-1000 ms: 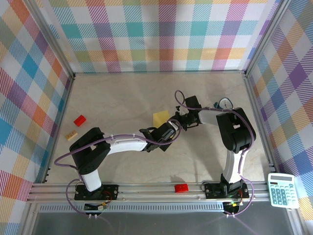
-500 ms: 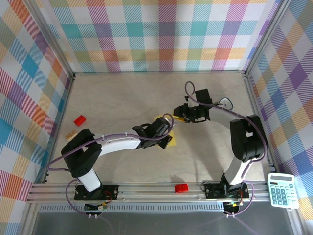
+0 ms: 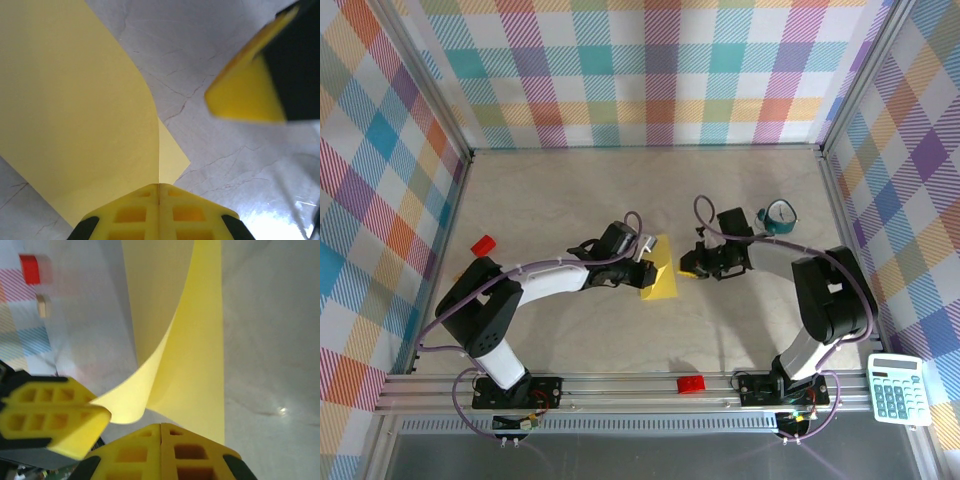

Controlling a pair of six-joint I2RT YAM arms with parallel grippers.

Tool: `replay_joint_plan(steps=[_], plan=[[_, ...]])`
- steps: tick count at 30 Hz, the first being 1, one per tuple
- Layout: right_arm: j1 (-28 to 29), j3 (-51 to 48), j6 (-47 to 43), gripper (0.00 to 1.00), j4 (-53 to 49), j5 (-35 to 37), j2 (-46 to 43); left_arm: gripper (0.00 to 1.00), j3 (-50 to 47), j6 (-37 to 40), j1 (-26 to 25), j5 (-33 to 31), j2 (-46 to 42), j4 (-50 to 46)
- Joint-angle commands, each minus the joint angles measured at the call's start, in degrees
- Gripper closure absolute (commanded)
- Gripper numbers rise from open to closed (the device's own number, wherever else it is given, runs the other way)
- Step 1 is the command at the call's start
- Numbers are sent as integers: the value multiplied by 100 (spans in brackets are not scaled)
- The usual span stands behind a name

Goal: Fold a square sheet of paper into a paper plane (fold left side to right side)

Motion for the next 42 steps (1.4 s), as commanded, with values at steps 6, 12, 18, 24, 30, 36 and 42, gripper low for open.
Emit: replay_joint_plan(steps=[6,12,18,24,30,36,42], plan=[[502,-171,-87,100,164,325,335,100,-88,135,140,635,-101,-189],[695,-178,-144,100,99,535,559,100,-102,55,204,601,-76,-169],[787,-229,-218,100,-3,795,634,100,-59,18,229,564,2,-211],[863,-277,-299,100,-136,991,723,100,70,193,316,555,94,-540],[942,-232,-343,100,-258,1105,818,100,216,352,432,581,278,-782],[981,-192,-354,100,-305,1151,863,100,335,401,518,498,473,-882],[1007,-104,-396,100,-430,1195,899,100,445,471,559,363,611,-1029]])
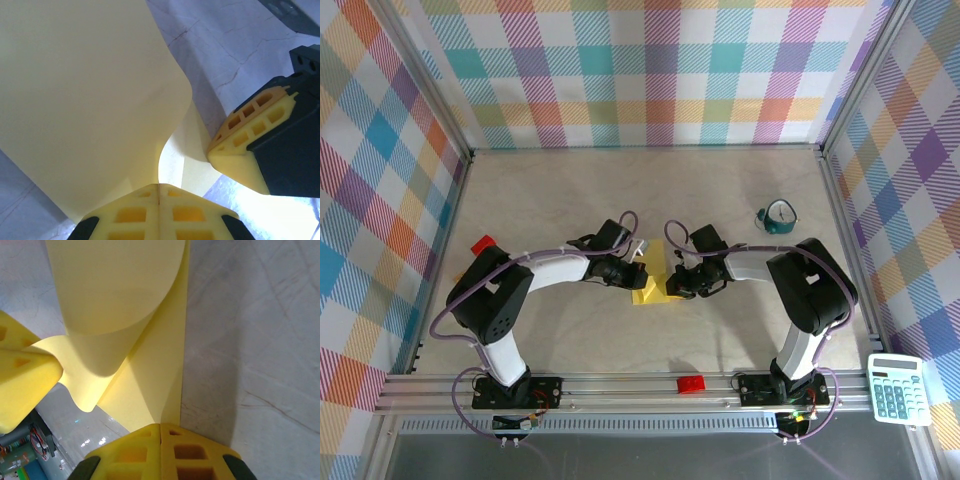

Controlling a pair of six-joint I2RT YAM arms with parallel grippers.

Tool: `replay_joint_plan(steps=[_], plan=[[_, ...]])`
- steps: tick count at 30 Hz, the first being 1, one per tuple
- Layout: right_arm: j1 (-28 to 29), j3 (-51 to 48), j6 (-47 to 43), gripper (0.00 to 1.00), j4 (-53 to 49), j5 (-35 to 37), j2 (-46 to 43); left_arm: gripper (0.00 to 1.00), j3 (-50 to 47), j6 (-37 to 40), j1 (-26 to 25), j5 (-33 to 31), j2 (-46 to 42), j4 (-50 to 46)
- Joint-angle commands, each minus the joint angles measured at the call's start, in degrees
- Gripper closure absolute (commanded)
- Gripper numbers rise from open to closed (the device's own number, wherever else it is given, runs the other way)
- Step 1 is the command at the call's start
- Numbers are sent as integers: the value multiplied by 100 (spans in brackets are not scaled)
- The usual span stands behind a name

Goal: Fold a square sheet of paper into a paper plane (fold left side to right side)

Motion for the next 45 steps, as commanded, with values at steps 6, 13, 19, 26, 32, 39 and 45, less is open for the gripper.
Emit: replay_joint_plan(steps=[6,13,19,26,32,39,45], plan=[[79,74,-225,100,-680,513,303,100,354,207,147,-184,168,-514],[83,144,-297,100,-834,605,314,100,535,301,195,-300,314,-974],[96,141,-299,100,-850,619,338,100,584,302,213,-335,386,-1015],[101,118,-261,100,-781,589,419,100,644,302,222,-422,441,-1008],[96,108,-267,100,-812,616,435,100,739,334,247,-576,462,-1120],[97,100,-267,100,-829,631,444,100,777,383,249,-667,458,-1205],[96,92,-248,100,-826,628,448,100,786,398,257,-788,471,-1228]])
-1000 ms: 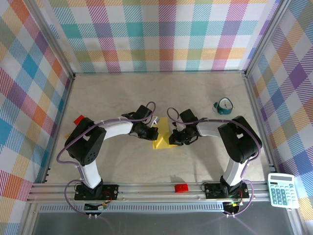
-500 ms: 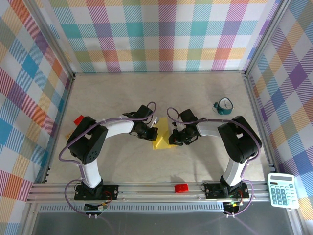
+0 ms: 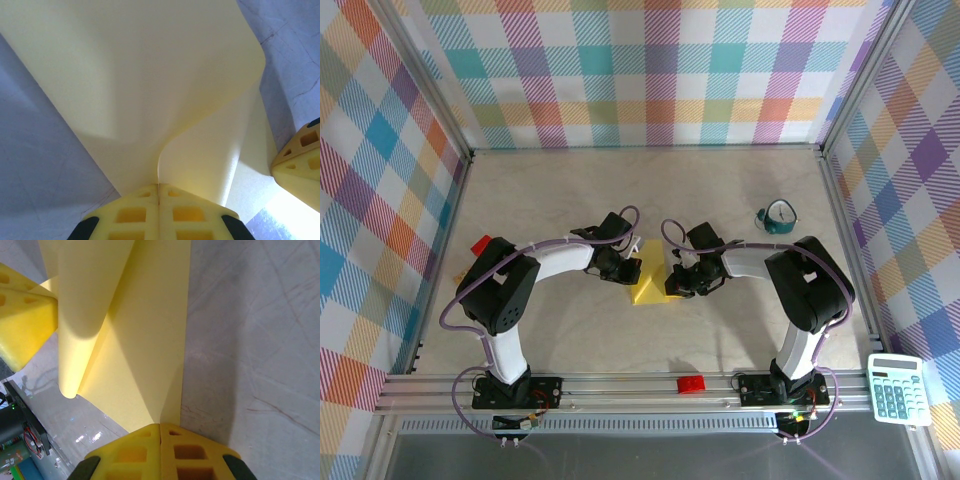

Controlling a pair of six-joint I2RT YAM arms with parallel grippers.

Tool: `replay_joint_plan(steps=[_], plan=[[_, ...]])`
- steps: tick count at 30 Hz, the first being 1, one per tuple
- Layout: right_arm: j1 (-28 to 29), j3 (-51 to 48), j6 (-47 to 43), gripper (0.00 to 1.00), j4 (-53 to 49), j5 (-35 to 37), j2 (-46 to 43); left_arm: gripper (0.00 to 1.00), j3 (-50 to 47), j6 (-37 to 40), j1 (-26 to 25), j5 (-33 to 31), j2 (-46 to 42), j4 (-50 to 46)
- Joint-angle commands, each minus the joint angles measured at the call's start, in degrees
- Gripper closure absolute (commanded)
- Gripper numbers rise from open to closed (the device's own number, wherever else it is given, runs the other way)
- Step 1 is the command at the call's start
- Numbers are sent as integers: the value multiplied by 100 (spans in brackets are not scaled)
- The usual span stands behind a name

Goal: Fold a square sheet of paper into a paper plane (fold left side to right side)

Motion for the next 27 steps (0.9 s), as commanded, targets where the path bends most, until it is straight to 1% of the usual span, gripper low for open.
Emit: replay_joint_plan(steps=[1,27], plan=[[44,-150,-90,100,-442,525,350,100,146,121,86,-120,49,-195],[44,-135,-94,100,-497,563,389,100,101,111,108,-125,67,37]])
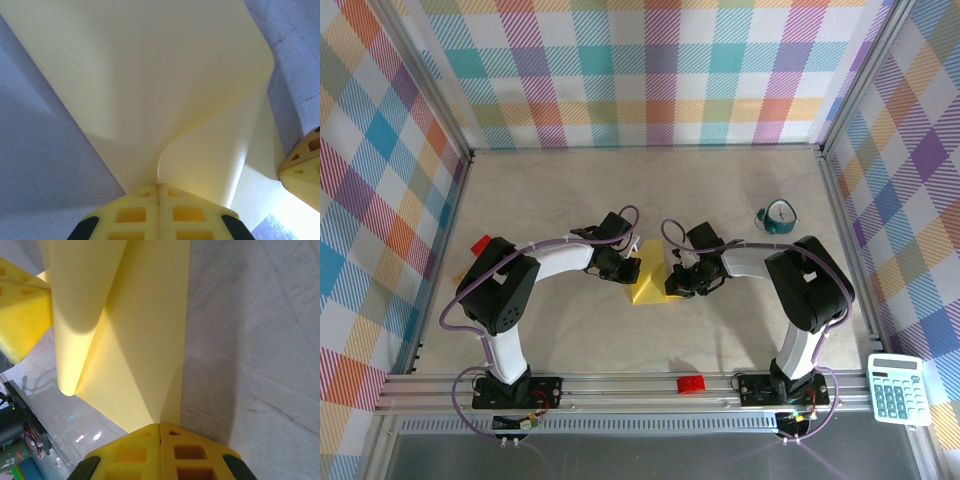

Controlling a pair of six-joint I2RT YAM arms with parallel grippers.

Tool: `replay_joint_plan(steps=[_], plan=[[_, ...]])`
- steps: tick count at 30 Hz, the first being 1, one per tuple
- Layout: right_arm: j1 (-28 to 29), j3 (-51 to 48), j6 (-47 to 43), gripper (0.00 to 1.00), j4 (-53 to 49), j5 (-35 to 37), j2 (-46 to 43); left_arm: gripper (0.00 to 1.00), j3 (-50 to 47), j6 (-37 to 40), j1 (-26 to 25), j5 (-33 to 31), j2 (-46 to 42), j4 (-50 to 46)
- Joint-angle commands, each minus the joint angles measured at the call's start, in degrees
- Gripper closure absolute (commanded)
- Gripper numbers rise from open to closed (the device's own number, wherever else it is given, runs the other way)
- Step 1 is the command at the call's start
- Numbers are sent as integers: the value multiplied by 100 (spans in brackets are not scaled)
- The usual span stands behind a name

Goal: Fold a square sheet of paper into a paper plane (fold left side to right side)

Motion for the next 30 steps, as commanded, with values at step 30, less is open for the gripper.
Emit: replay_joint_plan(steps=[30], plan=[[42,-6,-100,100,-529,380,61,100,-34,127,95,-128,193,-50]])
